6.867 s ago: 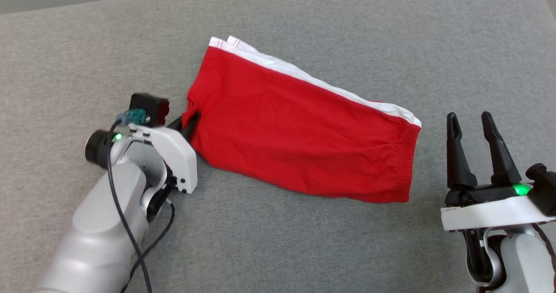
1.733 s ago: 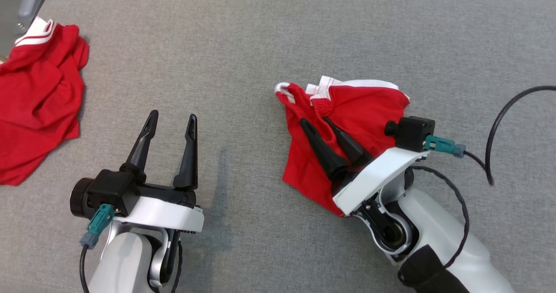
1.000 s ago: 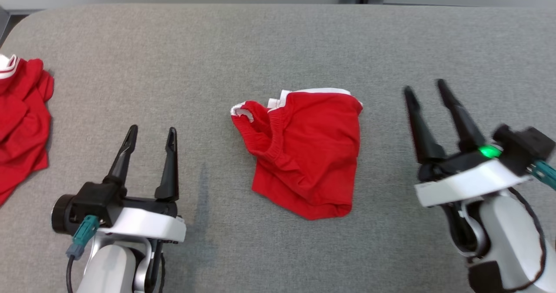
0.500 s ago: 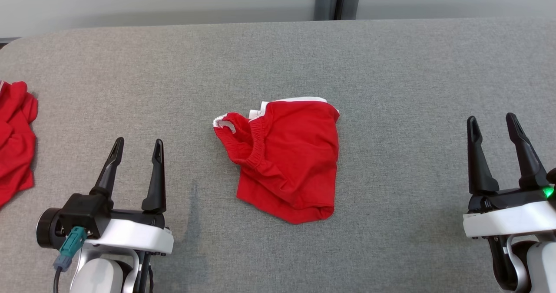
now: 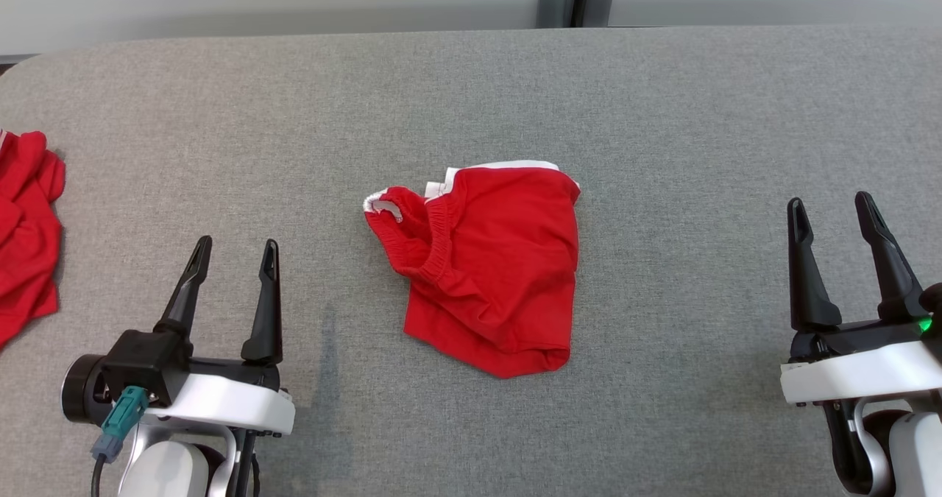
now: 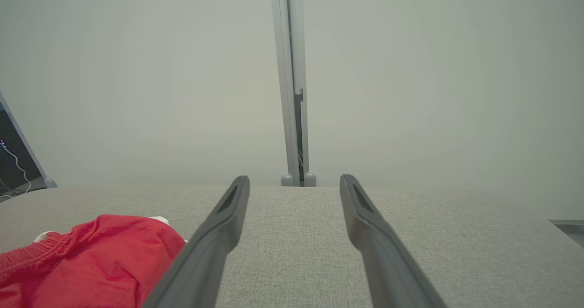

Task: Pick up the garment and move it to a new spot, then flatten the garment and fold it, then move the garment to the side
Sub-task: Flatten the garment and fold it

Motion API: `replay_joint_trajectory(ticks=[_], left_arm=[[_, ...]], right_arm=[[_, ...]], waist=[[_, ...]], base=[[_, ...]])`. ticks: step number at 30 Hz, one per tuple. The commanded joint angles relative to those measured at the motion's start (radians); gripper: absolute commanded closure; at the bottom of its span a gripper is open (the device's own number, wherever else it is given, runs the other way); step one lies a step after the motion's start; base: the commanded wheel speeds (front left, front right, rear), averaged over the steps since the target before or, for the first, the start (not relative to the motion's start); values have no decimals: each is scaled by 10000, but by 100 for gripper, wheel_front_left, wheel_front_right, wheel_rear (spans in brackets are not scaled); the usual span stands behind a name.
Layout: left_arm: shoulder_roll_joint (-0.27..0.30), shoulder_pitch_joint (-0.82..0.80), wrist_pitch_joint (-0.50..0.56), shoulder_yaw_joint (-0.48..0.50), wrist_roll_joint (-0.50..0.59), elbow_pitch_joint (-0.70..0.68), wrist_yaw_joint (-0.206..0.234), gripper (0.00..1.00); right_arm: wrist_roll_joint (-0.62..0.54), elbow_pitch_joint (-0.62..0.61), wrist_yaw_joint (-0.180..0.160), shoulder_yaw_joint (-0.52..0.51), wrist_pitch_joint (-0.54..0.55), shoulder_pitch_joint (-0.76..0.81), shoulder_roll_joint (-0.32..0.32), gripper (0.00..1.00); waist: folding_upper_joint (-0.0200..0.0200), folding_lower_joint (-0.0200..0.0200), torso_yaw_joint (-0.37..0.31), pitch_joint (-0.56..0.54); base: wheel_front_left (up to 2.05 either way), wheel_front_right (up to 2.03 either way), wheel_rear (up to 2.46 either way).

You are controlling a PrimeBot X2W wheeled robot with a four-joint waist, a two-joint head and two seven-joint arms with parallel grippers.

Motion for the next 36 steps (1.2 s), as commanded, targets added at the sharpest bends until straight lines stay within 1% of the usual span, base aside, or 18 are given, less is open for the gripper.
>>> replay_joint_trajectory(ticks=[1, 4, 5, 7, 11, 15, 22, 23, 24, 26, 30, 34, 36], left_arm=[[29, -184, -50, -2, -49, -40, 55, 0], [32, -261, -65, -40, -57, -54, 42, 0], [32, -288, -72, -52, -61, -55, 32, 0], [16, -309, -81, -97, -61, -47, 18, 0], [-49, -510, -132, -175, -87, -13, -9, 0], [-105, -604, -216, -233, -128, 64, -36, 0], [-280, -862, -334, -372, -153, 279, -115, 0], [-303, -902, -338, -383, -156, 309, -133, 0], [-303, -902, -338, -383, -156, 309, -133, 0], [-336, -905, -382, -397, -168, 356, -166, 0], [-397, -1037, -429, -471, -152, 458, -198, 0], [-448, -1097, -444, -539, -121, 569, -286, 0], [-477, -1126, -458, -553, -103, 626, -262, 0]], right_arm=[[-53, -4, 20, -31, 35, -32, -38, 0], [-120, 10, 20, -128, 62, -88, -38, 0], [-114, 43, 20, -172, 106, -111, -31, 12], [-200, 129, 20, -208, 179, -179, -29, 100], [-310, 426, 20, 130, 284, -491, -92, 100], [-343, 1032, 20, 970, 248, -1054, -39, 100], [-91, 2901, 20, 2857, -109, -2349, 154, 100], [4, 3162, 20, 3065, -201, -2528, 175, 100], [4, 3162, 20, 3065, -201, -2528, 175, 100], [105, 3748, 20, 3481, -334, -2888, 194, 100], [712, 4745, 20, 4344, -567, -3550, 203, 100], [1370, 5459, 20, 5224, -765, -4092, 195, 100], [1691, 5778, 20, 5615, -818, -4319, 195, 100]], waist=[[0, 0, 15, 11], [0, 0, 96, 70], [0, 0, 141, 95], [0, 0, 248, 150], [0, 0, 482, 303], [0, 0, 703, 461], [0, 0, 1083, 709], [0, 0, 1134, 737], [0, 0, 1134, 737], [0, 0, 1217, 785], [0, 0, 1416, 885], [0, 0, 1576, 948], [0, 0, 1634, 965]], base=[[0, 0, 0], [0, 0, 0], [0, 0, 0], [0, 0, 0], [0, 0, 0], [0, 0, 0], [0, 0, 0], [0, 0, 0], [0, 0, 0], [0, 0, 0], [0, 0, 0], [0, 0, 0], [0, 0, 0]])
